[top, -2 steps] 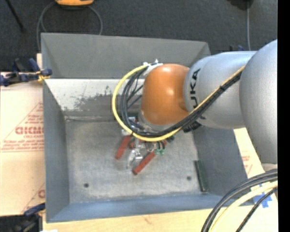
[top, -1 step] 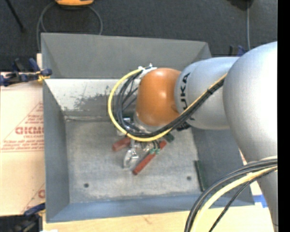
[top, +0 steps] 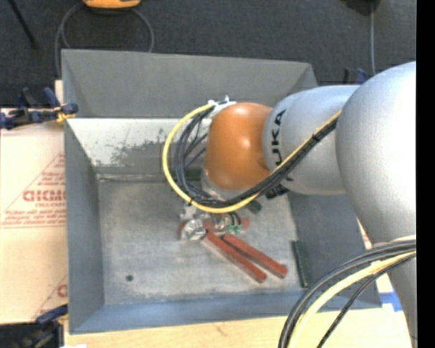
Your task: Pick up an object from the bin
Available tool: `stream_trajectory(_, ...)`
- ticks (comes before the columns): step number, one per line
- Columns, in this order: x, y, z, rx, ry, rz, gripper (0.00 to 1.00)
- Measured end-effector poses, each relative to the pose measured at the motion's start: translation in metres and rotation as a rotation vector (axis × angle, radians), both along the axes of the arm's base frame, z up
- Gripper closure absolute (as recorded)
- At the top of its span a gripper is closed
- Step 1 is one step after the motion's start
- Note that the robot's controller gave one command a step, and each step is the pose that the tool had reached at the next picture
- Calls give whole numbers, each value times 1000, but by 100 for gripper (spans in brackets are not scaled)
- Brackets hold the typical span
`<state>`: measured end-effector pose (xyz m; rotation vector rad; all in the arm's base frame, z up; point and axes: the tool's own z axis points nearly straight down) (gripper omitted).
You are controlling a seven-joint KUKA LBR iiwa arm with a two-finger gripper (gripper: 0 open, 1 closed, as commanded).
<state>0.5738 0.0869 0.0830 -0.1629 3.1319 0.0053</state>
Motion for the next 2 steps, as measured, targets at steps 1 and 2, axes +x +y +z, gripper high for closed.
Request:
stream_trajectory(1,0,0,0,0,0,-2,100)
stream_trajectory(2,19,-20,197,-5,0,194,100)
